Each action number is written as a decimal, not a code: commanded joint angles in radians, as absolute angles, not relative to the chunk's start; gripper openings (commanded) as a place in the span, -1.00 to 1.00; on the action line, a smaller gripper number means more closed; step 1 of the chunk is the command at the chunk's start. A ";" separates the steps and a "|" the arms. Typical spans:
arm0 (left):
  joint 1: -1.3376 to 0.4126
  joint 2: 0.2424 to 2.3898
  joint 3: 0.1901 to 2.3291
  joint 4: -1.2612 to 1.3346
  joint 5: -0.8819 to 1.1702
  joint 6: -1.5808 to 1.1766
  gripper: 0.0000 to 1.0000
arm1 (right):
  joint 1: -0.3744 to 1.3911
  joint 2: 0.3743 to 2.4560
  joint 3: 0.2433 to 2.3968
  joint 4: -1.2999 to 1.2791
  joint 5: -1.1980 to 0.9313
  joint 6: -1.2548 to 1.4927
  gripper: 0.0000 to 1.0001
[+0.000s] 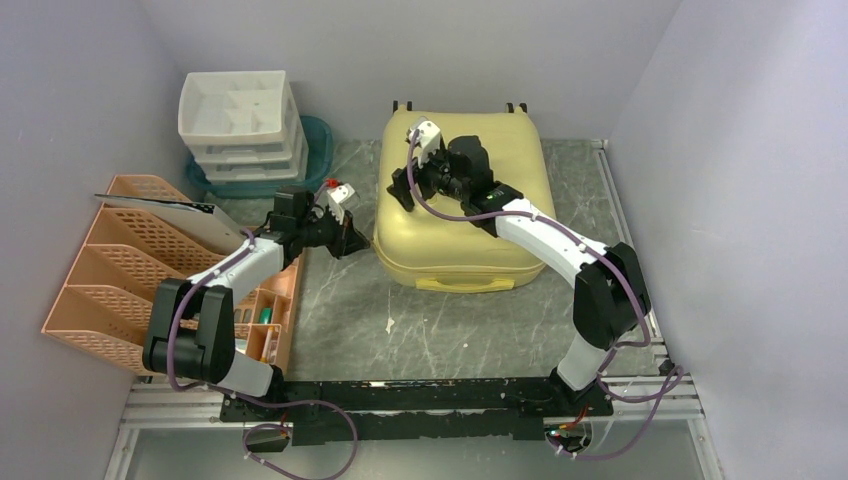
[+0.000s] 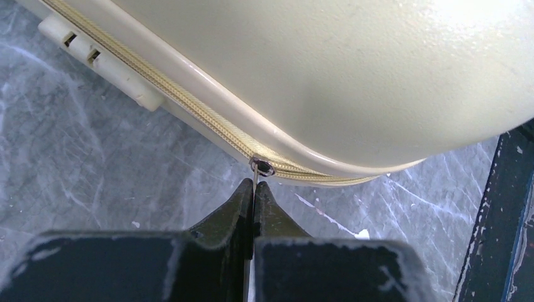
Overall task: Open, take out, and arrange the luggage
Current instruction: Unzip the luggage at the center of the board.
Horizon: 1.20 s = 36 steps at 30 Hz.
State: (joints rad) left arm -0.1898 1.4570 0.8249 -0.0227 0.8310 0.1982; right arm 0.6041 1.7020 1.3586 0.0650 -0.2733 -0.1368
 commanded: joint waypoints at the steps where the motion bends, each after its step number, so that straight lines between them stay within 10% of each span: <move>1: -0.147 1.458 0.884 0.094 0.629 0.159 -0.90 | 0.574 1.752 1.275 -0.249 -0.253 -0.114 1.00; 36: -0.302 1.777 1.248 0.035 0.355 0.034 -0.90 | 0.556 1.655 1.303 -0.308 -0.441 -0.213 1.00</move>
State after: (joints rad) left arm -0.2699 1.7519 1.1801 -0.0090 0.4561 0.0322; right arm 0.5842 1.6722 1.3407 0.0441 -0.3687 -0.1631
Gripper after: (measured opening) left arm 0.057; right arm 0.997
